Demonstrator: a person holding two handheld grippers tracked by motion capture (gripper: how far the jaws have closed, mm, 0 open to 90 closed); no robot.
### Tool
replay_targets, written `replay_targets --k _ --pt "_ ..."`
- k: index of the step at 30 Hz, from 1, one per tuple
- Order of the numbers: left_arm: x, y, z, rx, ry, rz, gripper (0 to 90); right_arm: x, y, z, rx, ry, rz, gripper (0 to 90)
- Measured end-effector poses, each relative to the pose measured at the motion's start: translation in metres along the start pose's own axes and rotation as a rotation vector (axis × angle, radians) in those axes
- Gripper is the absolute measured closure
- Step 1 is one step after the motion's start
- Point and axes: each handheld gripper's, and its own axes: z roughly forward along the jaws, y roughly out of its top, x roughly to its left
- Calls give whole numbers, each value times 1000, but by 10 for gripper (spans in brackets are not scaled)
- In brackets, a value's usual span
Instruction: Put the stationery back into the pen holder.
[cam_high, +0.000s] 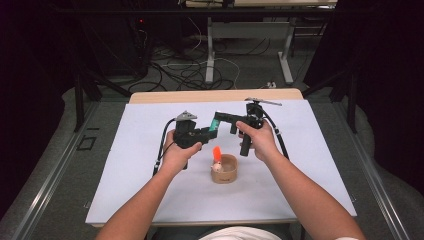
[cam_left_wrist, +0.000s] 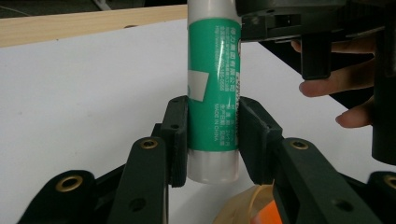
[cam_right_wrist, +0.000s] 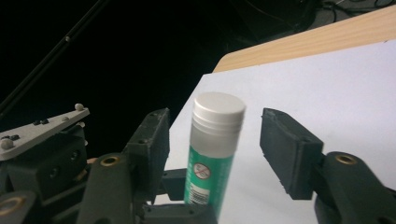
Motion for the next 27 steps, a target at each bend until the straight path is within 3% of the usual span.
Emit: replay_targets --k 5,6,7,9,11,19,21,27 --pt "-1 -1 2 -6 -1 2 664 -1 -3 6 26 20 10 496" --pt "-1 -1 1 2 -7 8 664 1 -4 8 20 20 37 505" --pt "-1 -1 1 6 -8 12 664 -1 -4 9 26 20 21 510" --pt "-2 -1 1 1 -3 26 664 0 -5 10 38 24 33 520" --pt "-3 -1 1 2 -9 17 664 0 -5 11 46 17 24 537" --pt "-4 -2 0 -4 -11 19 664 0 -5 12 33 10 47 612" --pt "-3 -2 0 -3 -10 37 664 0 -5 11 42 7 50 635" --pt "-4 -2 1 -3 -13 29 663 0 -5 10 43 7 62 643"
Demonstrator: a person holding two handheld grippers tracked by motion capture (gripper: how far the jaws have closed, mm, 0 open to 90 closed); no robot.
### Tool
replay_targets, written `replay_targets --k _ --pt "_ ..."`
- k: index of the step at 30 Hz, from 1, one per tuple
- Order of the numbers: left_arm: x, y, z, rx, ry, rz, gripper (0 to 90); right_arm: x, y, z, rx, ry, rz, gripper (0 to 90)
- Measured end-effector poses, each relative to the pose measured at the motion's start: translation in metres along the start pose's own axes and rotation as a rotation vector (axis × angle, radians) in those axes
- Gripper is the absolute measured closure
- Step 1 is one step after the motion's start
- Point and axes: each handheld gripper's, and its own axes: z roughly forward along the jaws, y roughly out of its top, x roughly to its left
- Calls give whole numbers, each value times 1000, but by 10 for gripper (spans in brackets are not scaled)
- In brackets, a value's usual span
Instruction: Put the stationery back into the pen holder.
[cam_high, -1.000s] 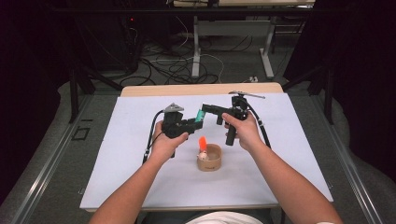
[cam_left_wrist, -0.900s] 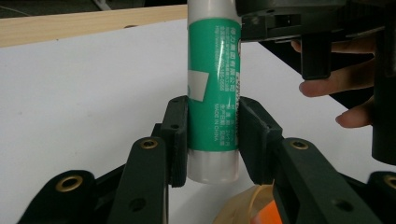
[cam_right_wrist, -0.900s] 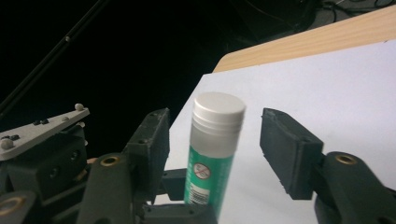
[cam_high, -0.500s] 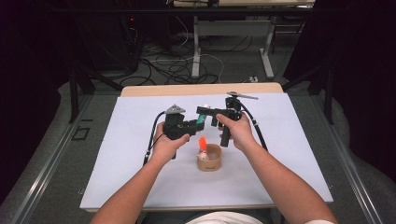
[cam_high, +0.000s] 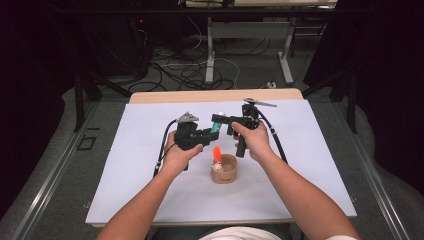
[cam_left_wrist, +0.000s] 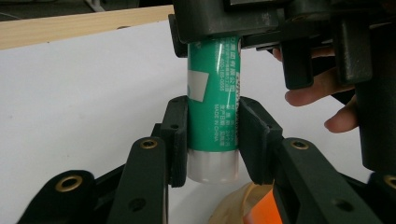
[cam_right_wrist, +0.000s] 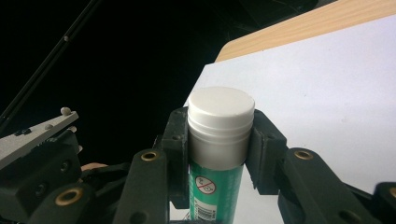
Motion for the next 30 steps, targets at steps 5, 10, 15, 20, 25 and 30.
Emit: replay_targets --k 5,10,15,20,25,30 --pt "0 0 0 3 -7 -12 661 0 0 0 0 -2 2 645" --pt "0 1 -1 7 -7 -19 654 1 -1 0 -10 -4 -2 646" --pt "0 0 -1 -5 1 -29 593 1 0 -1 -26 -23 -33 647" --pt "1 1 -4 -9 14 -28 534 2 2 -5 -49 -36 -71 647" --pt "3 -1 -7 -38 41 -32 492 5 3 -10 -74 -54 -103 647" --pt "6 -3 -12 -49 64 -41 458 5 3 -16 -91 -74 -164 647"
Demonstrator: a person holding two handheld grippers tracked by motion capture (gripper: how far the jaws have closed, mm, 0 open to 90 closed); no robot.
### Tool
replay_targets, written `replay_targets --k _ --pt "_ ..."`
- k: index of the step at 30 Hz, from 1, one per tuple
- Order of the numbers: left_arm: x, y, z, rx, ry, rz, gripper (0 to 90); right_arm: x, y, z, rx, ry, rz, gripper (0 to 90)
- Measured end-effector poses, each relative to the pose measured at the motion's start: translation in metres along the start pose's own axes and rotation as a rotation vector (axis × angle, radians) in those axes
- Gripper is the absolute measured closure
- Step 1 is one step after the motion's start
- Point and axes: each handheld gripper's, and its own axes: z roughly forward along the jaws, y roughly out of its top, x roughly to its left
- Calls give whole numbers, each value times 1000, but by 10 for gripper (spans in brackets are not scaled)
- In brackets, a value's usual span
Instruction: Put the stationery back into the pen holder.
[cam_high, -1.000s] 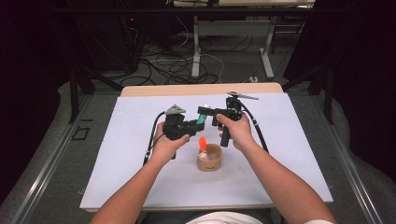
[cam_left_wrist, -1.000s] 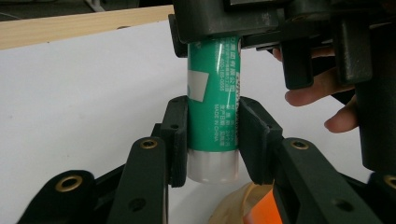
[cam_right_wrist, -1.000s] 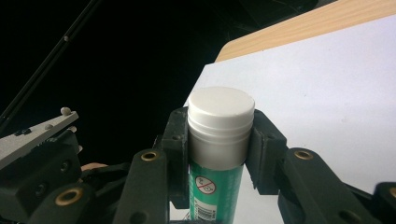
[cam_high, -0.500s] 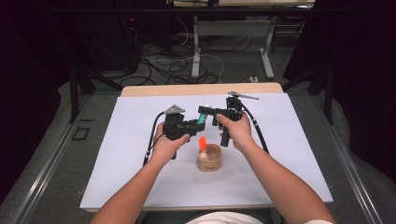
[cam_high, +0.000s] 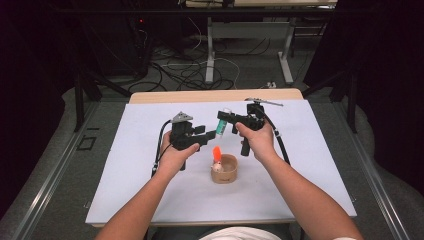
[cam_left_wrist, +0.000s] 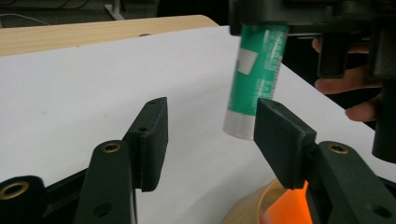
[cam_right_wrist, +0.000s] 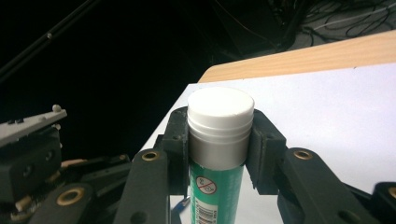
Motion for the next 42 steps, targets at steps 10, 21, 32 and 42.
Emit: replay_targets --k 10,21,32,42 --pt "7 -2 -9 -13 54 -5 376 10 -6 -17 -31 -15 -166 647" --pt "10 -4 -17 -19 91 14 304 19 -23 -35 -67 -28 -385 647" --pt "12 -10 -23 -13 118 7 254 15 -42 -48 -42 -20 -442 646" --pt "15 -14 -25 -2 138 -16 164 9 -59 -54 -35 1 -457 646"
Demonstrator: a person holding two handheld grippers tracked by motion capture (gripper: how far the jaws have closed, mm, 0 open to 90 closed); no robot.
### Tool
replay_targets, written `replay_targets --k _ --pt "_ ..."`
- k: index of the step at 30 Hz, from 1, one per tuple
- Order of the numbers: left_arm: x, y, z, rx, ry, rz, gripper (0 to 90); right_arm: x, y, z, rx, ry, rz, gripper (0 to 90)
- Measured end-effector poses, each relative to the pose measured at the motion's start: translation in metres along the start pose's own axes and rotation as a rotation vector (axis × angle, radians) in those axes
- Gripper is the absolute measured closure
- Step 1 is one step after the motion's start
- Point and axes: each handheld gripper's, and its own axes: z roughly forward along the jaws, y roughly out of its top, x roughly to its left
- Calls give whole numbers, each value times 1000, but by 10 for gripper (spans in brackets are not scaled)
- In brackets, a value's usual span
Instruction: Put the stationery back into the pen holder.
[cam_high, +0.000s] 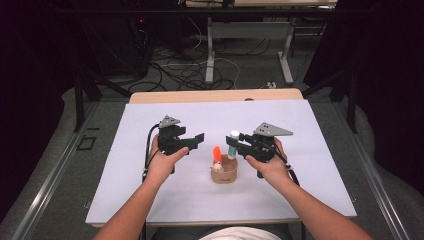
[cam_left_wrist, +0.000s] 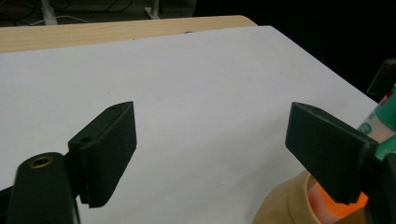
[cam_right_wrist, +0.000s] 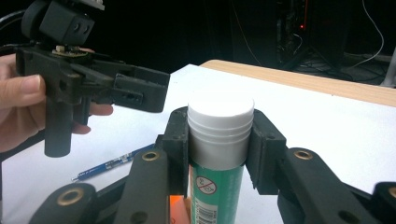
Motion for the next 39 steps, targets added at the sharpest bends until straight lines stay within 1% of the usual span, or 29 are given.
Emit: replay_targets --k 1,2,3,4,5,6,7,8,9,12,14,16,17,18,19,20,22,23,24,26,27,28,30,31,32,33,35,38,39 --pt "0 -1 0 -8 8 -1 162 0 -1 0 -10 3 -1 646" --pt "2 -1 0 0 7 3 159 1 -2 0 -3 8 -1 646" --pt "1 -2 0 -6 22 -6 153 2 -3 0 -7 8 -4 646" --pt "1 -2 1 -4 39 -2 152 2 -3 0 -1 15 -19 646" --pt "2 -3 0 7 42 4 151 3 -4 0 -2 14 -11 646" --pt "3 -3 0 -2 48 1 148 4 -5 1 0 22 -26 646" --pt "4 -4 0 -6 50 3 141 5 -7 1 -2 21 -26 646" --pt "5 -4 -1 1 53 0 126 6 -8 1 16 19 -31 646" --pt "5 -5 -1 -8 57 -11 109 7 -9 2 5 19 -39 646" --pt "7 -5 -2 -17 72 -22 86 8 -13 3 9 28 -53 646" --pt "8 -6 -3 -21 74 -34 74 9 -15 4 18 32 -67 646" --pt "9 -6 -4 -22 80 -37 69 9 -18 5 14 29 -86 646" --pt "9 -7 -4 -25 83 -37 68 10 -19 5 24 28 -82 646" --pt "10 -7 -5 -22 83 -36 66 10 -21 5 19 31 -83 646" --pt "10 -8 -5 -26 86 -39 64 10 -22 5 31 30 -83 646" --pt "10 -8 -6 -31 84 -41 61 10 -23 5 20 31 -89 646" --pt "11 -9 -7 -23 85 -38 57 9 -25 5 22 35 -89 646" --pt "11 -9 -7 -30 90 -36 56 9 -26 4 25 36 -95 646" --pt "12 -10 -7 -30 88 -33 56 9 -27 4 22 34 -90 646" --pt "12 -11 -7 -21 91 -31 55 8 -28 4 29 39 -106 646" --pt "12 -11 -7 -27 93 -29 55 8 -29 4 24 37 -101 646" --pt "12 -11 -7 -24 92 -30 55 7 -30 4 28 40 -107 646" --pt "12 -12 -7 -24 87 -33 55 7 -32 4 36 31 -104 645" --pt "12 -12 -7 -24 84 -34 56 7 -33 5 39 31 -116 646" --pt "12 -12 -7 -24 84 -34 56 7 -35 6 37 30 -111 645" --pt "13 -12 -8 -16 82 -33 56 7 -36 6 45 32 -123 645" --pt "13 -13 -7 -23 80 -33 56 8 -39 7 38 31 -116 645" --pt "13 -14 -8 -26 81 -40 56 7 -43 8 49 32 -131 645" --pt "13 -14 -8 -21 78 -41 56 8 -44 8 49 34 -130 645"
